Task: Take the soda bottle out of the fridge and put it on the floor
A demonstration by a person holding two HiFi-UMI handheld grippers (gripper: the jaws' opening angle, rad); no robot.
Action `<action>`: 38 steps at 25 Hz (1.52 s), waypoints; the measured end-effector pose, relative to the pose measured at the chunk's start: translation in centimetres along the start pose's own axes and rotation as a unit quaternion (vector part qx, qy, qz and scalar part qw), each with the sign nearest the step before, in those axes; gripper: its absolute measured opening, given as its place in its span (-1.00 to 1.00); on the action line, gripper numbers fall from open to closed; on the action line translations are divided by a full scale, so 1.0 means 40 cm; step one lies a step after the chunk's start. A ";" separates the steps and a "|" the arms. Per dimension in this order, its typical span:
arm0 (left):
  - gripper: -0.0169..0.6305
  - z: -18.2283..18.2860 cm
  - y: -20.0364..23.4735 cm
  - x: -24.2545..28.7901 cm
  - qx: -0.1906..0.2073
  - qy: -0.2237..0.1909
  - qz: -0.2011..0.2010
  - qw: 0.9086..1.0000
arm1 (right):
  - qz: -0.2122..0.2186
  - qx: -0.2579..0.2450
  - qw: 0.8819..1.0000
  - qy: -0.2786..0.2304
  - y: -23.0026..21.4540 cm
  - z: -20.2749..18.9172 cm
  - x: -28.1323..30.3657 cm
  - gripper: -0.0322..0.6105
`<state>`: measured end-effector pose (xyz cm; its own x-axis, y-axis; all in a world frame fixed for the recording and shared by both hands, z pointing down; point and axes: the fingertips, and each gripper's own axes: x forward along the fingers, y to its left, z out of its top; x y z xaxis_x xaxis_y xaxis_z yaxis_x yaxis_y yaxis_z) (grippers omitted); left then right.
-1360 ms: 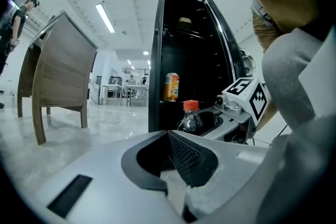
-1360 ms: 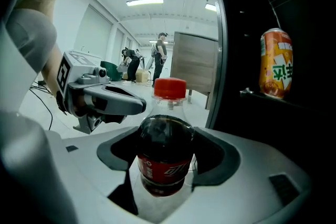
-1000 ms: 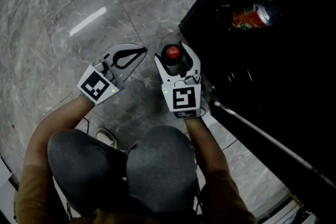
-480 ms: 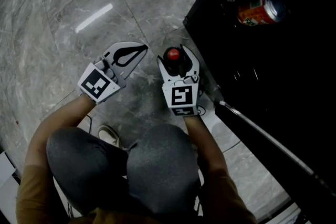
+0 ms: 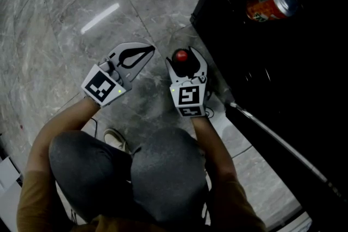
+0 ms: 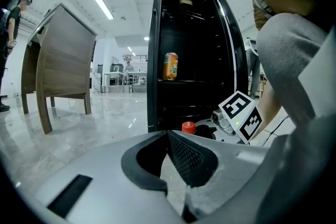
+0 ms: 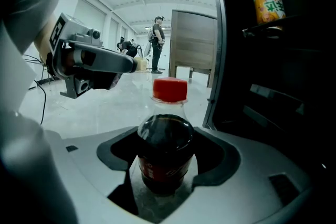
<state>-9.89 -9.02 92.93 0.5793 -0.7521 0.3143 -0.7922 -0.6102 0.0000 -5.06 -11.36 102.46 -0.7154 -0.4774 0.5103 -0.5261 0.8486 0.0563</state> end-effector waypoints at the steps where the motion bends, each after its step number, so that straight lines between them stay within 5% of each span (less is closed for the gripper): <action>1: -0.95 0.002 0.000 0.000 0.000 -0.001 0.000 1.000 | 0.000 -0.001 1.000 0.001 0.000 -0.003 0.002 0.03; 27: -0.95 -0.010 0.028 0.001 -0.027 -0.012 0.010 1.000 | 0.004 -0.052 0.998 0.021 0.015 -0.016 -0.024 0.03; 38: -0.95 0.057 0.042 0.018 -0.054 -0.062 0.010 0.997 | 0.002 -0.072 0.997 0.013 0.013 0.017 -0.048 0.03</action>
<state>-10.37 -11.13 91.00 0.5772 -0.7928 0.1956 -0.8159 -0.5697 0.0984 -4.29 -10.18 100.92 -0.7037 -0.4701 0.5327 -0.4513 0.8749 0.1759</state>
